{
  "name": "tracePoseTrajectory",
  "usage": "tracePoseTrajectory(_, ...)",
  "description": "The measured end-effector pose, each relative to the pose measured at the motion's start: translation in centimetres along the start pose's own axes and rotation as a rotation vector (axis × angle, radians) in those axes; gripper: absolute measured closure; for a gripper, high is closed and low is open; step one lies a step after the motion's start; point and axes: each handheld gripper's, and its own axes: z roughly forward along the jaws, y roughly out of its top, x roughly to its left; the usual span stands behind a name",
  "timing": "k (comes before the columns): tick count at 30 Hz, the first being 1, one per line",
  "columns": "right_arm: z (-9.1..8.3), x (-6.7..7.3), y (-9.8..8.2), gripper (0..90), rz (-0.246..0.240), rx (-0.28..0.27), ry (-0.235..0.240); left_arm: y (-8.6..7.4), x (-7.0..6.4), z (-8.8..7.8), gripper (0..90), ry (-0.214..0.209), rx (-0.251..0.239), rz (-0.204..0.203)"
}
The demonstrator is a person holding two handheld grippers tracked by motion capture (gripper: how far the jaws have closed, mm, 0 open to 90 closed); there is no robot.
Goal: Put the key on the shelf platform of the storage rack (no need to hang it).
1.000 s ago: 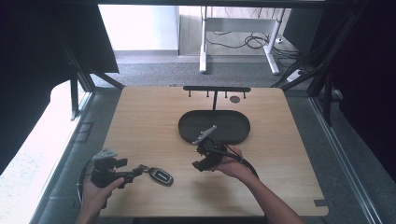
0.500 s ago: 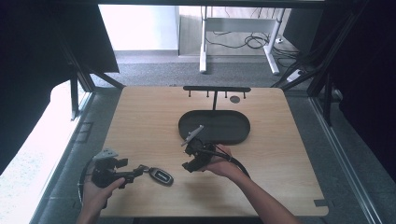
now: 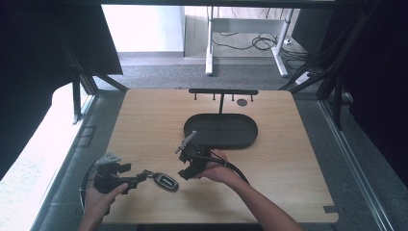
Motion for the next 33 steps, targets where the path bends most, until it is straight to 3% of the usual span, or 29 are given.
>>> tracePoseTrajectory(13, 0.9, 0.9, 1.1, 39.4, -0.02, 0.013, 0.007, 0.0, 0.1, 0.0, 20.2, 0.0, -0.001, 0.001)
tracePoseTrajectory(24, 3.3, 2.8, 2.4, 38.7, -0.071, 0.053, 0.03, 0.0, 0.2, -0.1, 20.2, 0.0, -0.003, -0.001)
tracePoseTrajectory(33, 5.6, 3.7, 3.0, 37.7, -0.082, 0.094, 0.036, 0.0, 0.2, 0.0, 20.2, -0.001, 0.001, 0.003)
